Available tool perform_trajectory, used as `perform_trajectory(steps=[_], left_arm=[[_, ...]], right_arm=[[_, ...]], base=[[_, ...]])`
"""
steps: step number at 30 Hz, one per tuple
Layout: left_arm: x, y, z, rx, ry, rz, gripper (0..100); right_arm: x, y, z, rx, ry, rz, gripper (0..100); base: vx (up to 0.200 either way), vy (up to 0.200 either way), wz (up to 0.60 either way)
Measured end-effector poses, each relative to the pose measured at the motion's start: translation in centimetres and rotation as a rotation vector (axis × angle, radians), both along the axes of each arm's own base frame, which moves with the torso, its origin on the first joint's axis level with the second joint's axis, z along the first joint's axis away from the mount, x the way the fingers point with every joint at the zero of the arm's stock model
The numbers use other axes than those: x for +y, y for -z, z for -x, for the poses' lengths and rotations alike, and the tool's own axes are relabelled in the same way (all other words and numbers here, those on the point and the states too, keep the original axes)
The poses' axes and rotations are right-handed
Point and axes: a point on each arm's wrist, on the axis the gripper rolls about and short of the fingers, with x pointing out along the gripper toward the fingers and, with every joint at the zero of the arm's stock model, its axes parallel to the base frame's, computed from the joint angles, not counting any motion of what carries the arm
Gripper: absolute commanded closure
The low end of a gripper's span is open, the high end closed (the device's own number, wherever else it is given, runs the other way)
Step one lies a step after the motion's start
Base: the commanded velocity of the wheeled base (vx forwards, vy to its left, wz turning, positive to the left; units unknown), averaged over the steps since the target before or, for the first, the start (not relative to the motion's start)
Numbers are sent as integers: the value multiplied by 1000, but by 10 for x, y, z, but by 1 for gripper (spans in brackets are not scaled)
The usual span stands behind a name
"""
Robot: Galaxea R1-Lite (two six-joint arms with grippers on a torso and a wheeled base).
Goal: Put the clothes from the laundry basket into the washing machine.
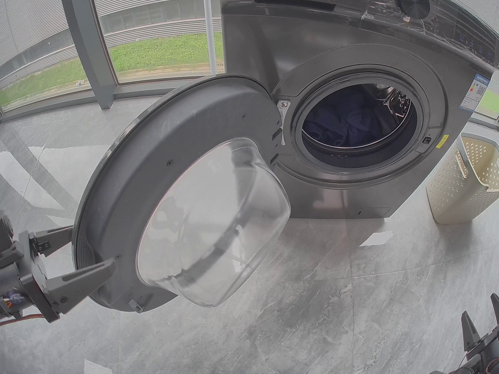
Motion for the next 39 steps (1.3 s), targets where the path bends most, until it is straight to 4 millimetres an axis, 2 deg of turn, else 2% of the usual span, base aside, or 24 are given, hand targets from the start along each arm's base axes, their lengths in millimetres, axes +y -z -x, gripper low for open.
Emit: perform_trajectory(steps=[3,11,16,22,30,39], left_arm=[[-16,-9,-4,58,116,86,0],[-31,-19,0,91,259,163,0],[-29,-23,-3,68,180,170,0],[-25,-30,-16,27,37,157,0],[-31,-21,-36,46,-1,69,0],[-48,-17,-55,66,27,41,0]], right_arm=[[0,0,0,0,0,0,0],[0,0,0,0,0,0,0],[0,0,0,0,0,0,0],[0,0,0,0,0,0,0],[0,0,0,1,0,0,0],[0,0,0,0,0,0,0]], base=[[0,0,0],[0,0,0],[0,0,0],[0,0,0],[0,0,0],[0,0,0]])
